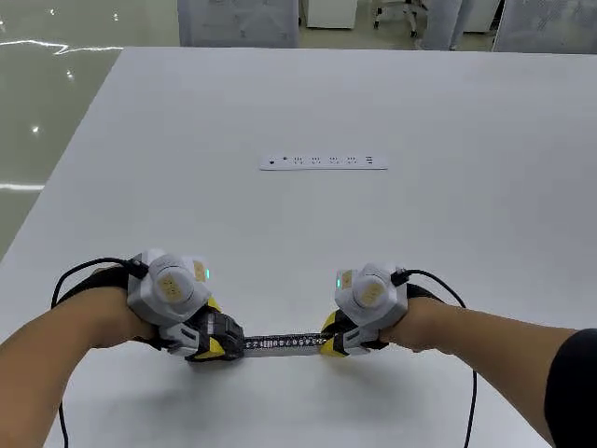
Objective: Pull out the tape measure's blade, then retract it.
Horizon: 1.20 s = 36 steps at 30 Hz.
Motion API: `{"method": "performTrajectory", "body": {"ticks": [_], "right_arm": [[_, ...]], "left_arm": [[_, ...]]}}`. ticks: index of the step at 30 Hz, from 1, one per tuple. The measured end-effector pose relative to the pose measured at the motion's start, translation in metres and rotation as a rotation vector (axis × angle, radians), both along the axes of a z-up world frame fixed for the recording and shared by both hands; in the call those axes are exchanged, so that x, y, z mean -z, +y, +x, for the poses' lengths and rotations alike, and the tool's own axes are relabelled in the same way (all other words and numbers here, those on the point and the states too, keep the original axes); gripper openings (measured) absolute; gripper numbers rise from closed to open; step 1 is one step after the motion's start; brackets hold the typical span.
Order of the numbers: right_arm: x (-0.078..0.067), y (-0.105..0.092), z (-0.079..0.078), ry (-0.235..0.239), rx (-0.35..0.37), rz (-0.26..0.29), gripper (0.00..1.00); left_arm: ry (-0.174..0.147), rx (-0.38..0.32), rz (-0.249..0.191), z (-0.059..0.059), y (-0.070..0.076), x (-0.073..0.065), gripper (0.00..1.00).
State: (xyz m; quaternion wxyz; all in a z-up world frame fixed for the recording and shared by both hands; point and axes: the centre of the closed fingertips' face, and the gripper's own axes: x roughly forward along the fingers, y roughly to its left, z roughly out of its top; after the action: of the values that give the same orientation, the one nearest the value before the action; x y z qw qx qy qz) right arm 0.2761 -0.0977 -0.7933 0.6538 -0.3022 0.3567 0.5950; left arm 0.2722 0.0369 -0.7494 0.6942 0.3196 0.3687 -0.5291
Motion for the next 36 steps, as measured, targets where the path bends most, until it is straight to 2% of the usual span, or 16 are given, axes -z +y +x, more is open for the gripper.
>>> {"method": "performTrajectory", "body": {"ticks": [36], "right_arm": [[-0.001,-0.019,0.001,0.0,0.009,-0.015,0.11]], "left_arm": [[0.004,-0.001,0.004,0.0,0.0,0.0,0.3]]}}
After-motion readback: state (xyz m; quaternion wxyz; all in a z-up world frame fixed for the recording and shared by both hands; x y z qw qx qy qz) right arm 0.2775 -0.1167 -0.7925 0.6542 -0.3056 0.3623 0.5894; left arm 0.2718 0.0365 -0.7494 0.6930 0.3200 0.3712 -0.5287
